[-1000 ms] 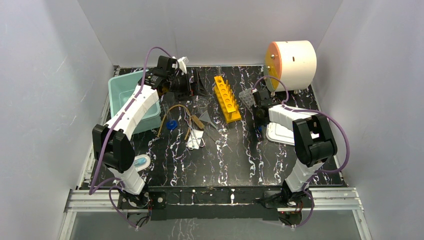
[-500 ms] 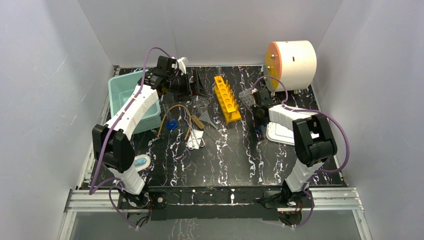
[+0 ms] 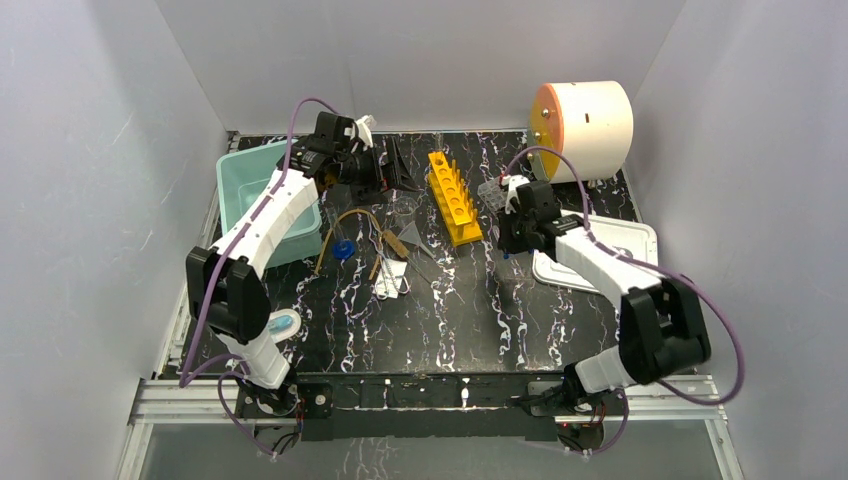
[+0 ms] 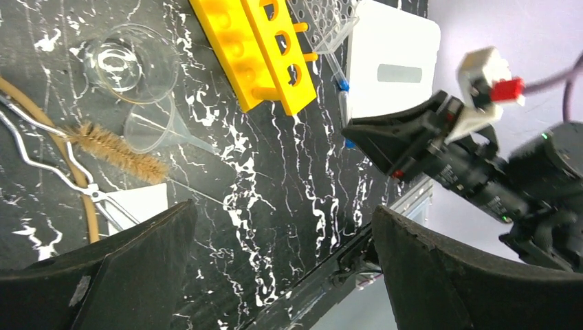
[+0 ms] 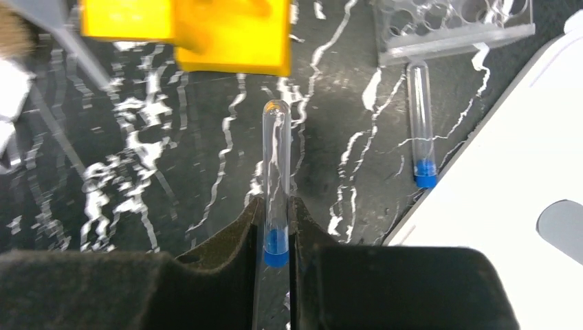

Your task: Organize the chemistry lab equipment

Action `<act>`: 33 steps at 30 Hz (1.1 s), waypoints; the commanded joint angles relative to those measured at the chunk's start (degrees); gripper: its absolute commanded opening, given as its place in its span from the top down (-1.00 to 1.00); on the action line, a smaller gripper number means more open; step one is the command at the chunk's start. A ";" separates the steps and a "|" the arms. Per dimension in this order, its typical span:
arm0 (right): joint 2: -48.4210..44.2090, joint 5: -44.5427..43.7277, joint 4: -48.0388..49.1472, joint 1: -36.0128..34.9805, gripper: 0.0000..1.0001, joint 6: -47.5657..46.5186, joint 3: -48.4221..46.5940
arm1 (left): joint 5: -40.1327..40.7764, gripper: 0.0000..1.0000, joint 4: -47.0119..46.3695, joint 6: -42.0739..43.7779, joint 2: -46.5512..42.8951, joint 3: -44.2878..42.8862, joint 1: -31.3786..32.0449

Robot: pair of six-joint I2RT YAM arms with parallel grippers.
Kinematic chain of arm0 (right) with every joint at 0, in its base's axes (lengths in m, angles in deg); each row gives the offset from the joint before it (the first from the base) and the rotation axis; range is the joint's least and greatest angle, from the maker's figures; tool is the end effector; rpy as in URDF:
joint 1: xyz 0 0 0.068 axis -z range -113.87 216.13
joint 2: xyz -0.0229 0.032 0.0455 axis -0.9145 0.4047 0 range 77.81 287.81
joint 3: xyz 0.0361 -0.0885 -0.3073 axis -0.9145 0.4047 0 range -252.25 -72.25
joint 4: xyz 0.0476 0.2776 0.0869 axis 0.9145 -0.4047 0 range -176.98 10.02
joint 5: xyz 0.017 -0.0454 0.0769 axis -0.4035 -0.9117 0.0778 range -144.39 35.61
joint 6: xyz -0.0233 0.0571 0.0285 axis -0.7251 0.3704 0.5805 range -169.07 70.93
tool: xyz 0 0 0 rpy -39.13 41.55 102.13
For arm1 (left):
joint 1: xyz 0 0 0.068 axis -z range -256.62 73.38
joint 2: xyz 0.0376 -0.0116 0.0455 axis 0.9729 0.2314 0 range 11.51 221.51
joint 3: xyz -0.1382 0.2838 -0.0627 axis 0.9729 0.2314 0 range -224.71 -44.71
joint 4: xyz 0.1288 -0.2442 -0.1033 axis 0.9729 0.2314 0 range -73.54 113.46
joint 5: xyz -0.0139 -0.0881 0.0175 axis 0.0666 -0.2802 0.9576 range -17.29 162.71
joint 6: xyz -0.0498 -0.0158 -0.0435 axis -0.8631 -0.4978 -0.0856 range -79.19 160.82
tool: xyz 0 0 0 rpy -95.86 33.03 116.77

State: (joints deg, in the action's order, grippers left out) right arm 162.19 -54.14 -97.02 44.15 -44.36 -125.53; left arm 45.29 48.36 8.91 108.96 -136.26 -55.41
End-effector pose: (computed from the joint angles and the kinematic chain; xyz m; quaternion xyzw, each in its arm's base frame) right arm 0.3207 0.1297 0.2373 -0.1410 0.9233 0.0844 0.3471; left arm 0.4034 -0.1835 0.3810 0.0226 0.8784 -0.3815 0.2871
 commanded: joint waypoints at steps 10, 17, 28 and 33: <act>-15.41 17.59 3.06 -1.66 0.51 4.34 -1.25 | -17.66 -0.90 -12.34 -11.67 4.45 2.90 2.73; -12.31 26.59 3.50 -2.64 0.52 3.48 -6.37 | -25.31 -0.83 -18.17 -17.52 7.68 1.94 4.06; -5.14 33.00 0.70 -4.24 0.52 -0.54 -13.51 | -29.77 -0.12 -19.05 -18.23 8.25 4.77 5.33; -3.15 33.75 -0.16 -4.89 0.52 -1.92 -15.37 | -30.64 0.06 -18.41 -18.06 8.75 5.13 5.33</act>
State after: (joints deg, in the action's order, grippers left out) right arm 158.69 -23.19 -96.84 39.85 -43.83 -137.29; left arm 18.72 29.35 -8.33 118.20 -131.67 -50.38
